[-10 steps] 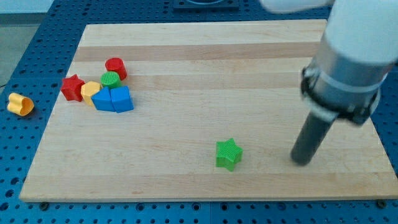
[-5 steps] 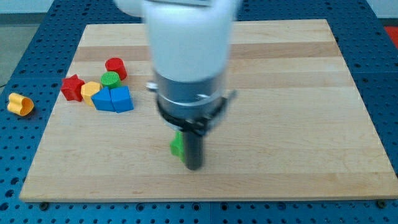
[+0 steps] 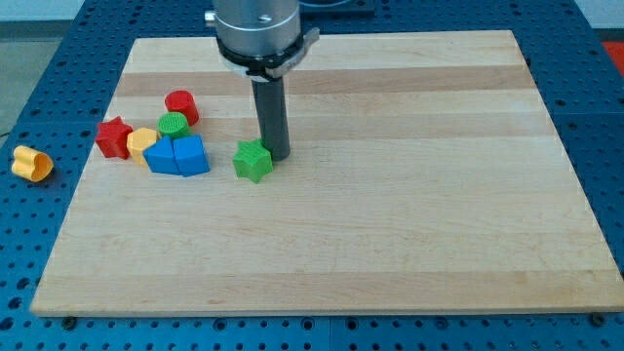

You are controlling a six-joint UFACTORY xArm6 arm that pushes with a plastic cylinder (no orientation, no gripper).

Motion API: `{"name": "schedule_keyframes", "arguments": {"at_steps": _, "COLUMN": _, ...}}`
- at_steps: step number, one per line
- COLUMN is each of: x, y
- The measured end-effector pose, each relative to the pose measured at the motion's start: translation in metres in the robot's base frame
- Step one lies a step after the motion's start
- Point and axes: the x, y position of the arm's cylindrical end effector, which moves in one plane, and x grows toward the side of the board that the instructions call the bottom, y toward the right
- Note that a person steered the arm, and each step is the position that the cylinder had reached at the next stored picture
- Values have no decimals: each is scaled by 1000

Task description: Move green star closer to red circle

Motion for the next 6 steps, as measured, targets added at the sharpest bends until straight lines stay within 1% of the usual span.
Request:
{"name": "schedule_keyframes", "arguments": {"at_steps": 1, "x": 22, "y": 31}}
{"name": "schedule_keyframes", "arguments": {"at_steps": 2, "x": 40, "y": -9}}
{"name": "schedule_keyframes", "arguments": {"at_steps": 3, "x": 21, "y": -60}}
{"name": "schedule_keyframes", "arguments": {"at_steps": 4, "x": 4, "y": -74}}
{"name": "schedule_keyframes", "arguments": {"at_steps": 5, "x": 5, "y": -21}}
{"name": "schedule_keyframes", "arguments": {"at_steps": 6, "x": -17, "y": 29}}
